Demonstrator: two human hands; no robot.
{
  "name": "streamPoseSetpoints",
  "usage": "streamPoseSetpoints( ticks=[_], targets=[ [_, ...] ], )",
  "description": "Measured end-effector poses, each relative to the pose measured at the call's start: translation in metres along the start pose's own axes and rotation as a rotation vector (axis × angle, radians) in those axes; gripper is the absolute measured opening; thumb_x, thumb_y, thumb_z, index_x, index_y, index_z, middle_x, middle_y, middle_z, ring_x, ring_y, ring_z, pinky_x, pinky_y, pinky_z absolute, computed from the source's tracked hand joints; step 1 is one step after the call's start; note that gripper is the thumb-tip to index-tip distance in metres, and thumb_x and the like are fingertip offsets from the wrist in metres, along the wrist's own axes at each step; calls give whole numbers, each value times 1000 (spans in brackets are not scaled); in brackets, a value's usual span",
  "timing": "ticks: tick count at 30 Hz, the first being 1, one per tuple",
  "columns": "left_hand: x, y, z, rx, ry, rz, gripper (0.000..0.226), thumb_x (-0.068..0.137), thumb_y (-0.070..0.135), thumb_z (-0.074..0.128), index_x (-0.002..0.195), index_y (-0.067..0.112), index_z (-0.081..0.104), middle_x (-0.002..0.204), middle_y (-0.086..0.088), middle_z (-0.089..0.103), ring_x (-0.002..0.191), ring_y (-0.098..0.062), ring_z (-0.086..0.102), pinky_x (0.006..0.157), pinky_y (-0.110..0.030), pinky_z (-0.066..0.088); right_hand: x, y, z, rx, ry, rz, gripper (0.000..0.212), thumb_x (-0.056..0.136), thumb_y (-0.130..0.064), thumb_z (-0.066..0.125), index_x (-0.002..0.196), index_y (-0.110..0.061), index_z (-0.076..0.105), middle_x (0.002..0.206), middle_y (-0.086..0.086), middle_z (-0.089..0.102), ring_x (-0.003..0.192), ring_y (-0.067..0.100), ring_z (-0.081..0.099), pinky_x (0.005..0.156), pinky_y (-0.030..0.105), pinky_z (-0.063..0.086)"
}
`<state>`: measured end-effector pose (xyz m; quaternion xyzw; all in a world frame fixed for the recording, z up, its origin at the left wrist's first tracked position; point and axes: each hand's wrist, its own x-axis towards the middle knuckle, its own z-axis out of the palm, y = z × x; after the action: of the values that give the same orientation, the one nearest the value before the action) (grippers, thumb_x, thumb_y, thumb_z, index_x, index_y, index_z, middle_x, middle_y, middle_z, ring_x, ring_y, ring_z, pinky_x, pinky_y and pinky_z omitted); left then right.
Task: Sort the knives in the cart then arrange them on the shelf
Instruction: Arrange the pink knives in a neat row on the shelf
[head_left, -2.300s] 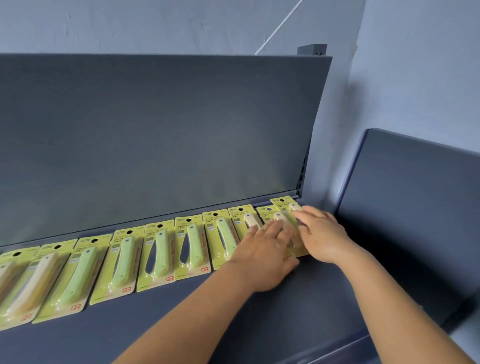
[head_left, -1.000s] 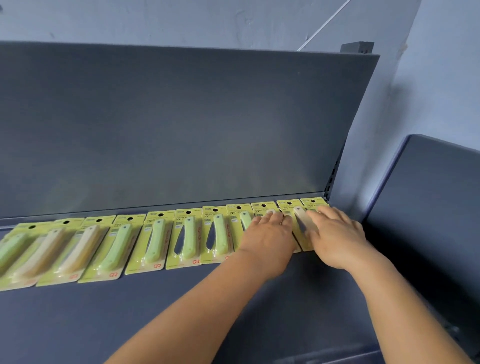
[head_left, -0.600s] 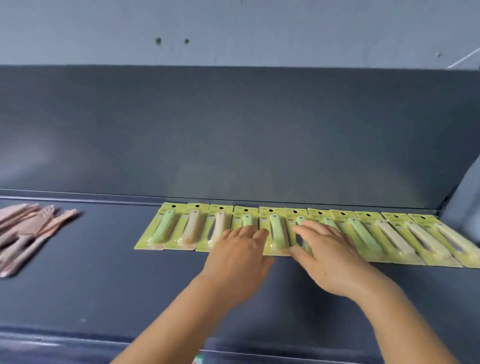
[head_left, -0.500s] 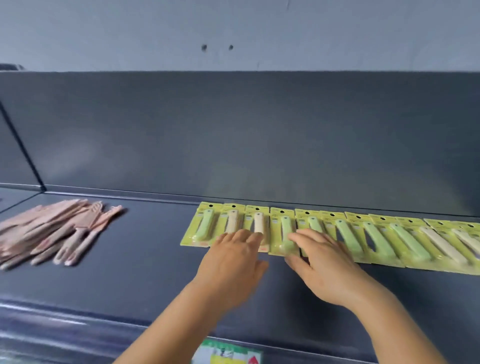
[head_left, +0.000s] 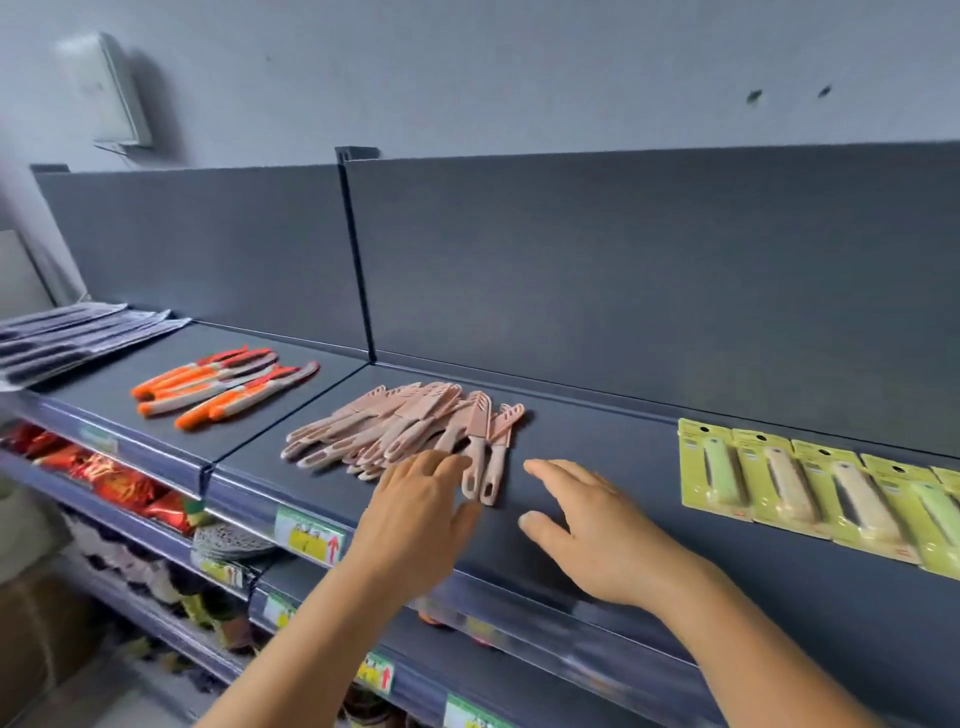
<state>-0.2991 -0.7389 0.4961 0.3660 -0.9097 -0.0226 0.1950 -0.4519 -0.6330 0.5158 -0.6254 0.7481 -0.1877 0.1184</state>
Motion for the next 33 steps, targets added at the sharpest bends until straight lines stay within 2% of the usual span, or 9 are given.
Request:
streamPoseSetpoints(
  ticks=[4, 9, 13, 17, 20, 24, 29, 33],
  targets=[
    [10, -52, -7, 7, 29, -72, 46, 95, 40, 48, 138, 26, 42, 139, 5, 45, 129, -19, 40, 104, -30, 31, 47, -27, 14, -55, -46, -91, 59, 97, -43, 42, 149, -27, 19, 155, -11, 20, 140, 15, 23, 115, 35, 23],
    [34, -103, -9, 20, 14, -168, 49, 97, 43, 41, 144, 29, 33, 149, 7, 34, 138, -18, 30, 111, -33, 24, 106, -53, 27, -137, -91, -176, 65, 96, -47, 40, 151, -29, 10, 157, -11, 10, 145, 16, 9, 118, 37, 13],
    [56, -143, -5, 72, -85, -229, 44, 97, 48, 35, 139, 34, 34, 142, 8, 37, 135, -18, 30, 108, -36, 25, 150, -73, 37, -175, -128, -216, 63, 97, -48, 36, 152, -34, 7, 160, -11, 1, 146, 13, -4, 118, 38, 3],
    [68, -163, 0, 50, -176, -296, 43, 98, 50, 27, 136, 34, 40, 131, 5, 43, 127, -18, 38, 103, -36, 27, 187, -90, 52, -196, -176, -218, 62, 97, -53, 30, 151, -37, 5, 160, -8, -3, 147, 18, -10, 117, 43, -3],
    [74, -173, 7, 6, -197, -270, 38, 100, 44, 26, 133, 33, 40, 123, 6, 47, 121, -18, 43, 100, -35, 32, 205, -95, 66, -217, -226, -173, 61, 96, -56, 25, 151, -38, 5, 161, -6, -2, 147, 22, -11, 117, 48, -5],
    [83, -178, 15, -78, -202, -228, 37, 102, 39, 24, 131, 28, 43, 135, 5, 46, 125, -20, 40, 103, -32, 34, 216, -90, 72, -246, -236, -138, 56, 97, -54, 23, 149, -38, 10, 159, -10, 4, 147, 22, -6, 116, 48, -4],
    [102, -169, 21, -109, -259, -106, 40, 102, 39, 22, 129, 21, 46, 136, 2, 44, 124, -20, 36, 105, -31, 32, 217, -69, 66, -231, -207, -85, 54, 96, -52, 29, 147, -45, 12, 159, -16, 2, 146, 10, -8, 117, 46, -6],
    [112, -158, 24, -174, -324, 50, 41, 102, 40, 23, 129, 19, 46, 134, 2, 43, 122, -20, 34, 103, -30, 32, 209, -54, 53, -202, -169, -27, 52, 91, -47, 43, 140, -48, 25, 152, -25, 15, 144, 4, 8, 118, 43, 3]
  ],
)
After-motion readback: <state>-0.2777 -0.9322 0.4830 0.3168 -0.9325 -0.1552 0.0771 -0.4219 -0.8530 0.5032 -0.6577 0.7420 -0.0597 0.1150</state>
